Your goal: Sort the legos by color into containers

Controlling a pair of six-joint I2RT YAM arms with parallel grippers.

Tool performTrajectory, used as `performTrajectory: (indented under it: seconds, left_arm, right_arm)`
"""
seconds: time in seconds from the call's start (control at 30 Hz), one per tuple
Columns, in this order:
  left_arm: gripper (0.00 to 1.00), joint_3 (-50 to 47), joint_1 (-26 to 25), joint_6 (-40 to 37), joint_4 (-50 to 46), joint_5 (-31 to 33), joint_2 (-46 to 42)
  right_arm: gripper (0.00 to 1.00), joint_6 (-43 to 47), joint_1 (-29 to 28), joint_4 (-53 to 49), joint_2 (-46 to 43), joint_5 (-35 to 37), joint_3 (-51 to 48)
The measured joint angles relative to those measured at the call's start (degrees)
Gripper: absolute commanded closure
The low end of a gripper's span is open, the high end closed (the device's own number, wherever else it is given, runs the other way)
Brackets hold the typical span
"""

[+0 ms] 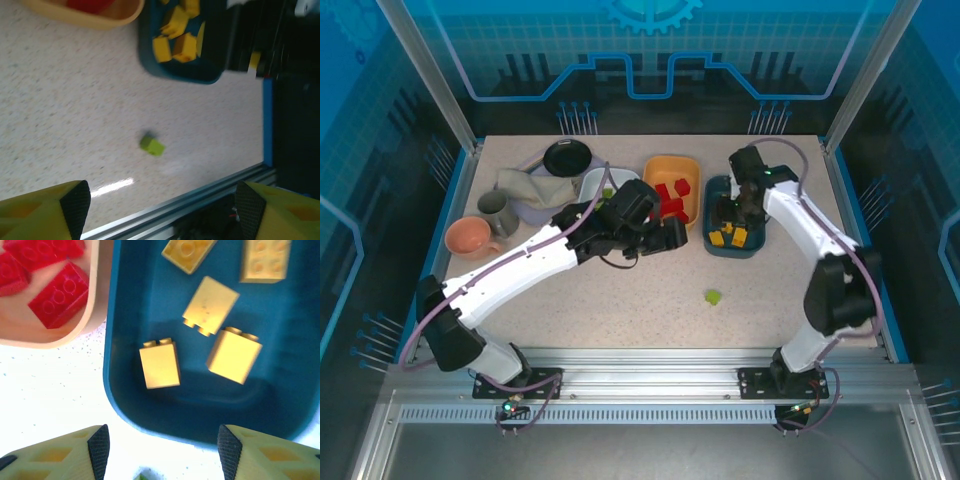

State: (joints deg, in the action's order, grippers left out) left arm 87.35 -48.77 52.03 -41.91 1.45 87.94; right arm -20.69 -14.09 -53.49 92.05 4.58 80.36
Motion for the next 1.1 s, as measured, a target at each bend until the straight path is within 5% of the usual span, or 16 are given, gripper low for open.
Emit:
performTrajectory:
  seconds: [0.27,0.53,0.9,1.1]
  left_arm:
    - [0.23,14.69,-1.73,6.75,-6.49,-7.61,20.22]
    - [0.25,21.51,-5.35,15.67,-11.69,-17.38,37.38]
    - [0.28,22.99,-6.75,27.04,-10.14,-18.86,40.65]
    - [0.43,22.97,-6.91,32.37,-7.52,-18.8,44.19]
  right_arm:
    - [0.3,-6.73,-0.07,-1.81,-28.13,3.85,-9.51]
    - [0.28,-8.28,-0.15,-6.49,-48.68,-4.2,-16.57]
    - [0.29,-10.43,-0.17,-12.85,-55.84,-7.63,-19.65]
    - [0.29,-10.38,-0.17,-13.64,-56.54,-8.55,-20.35]
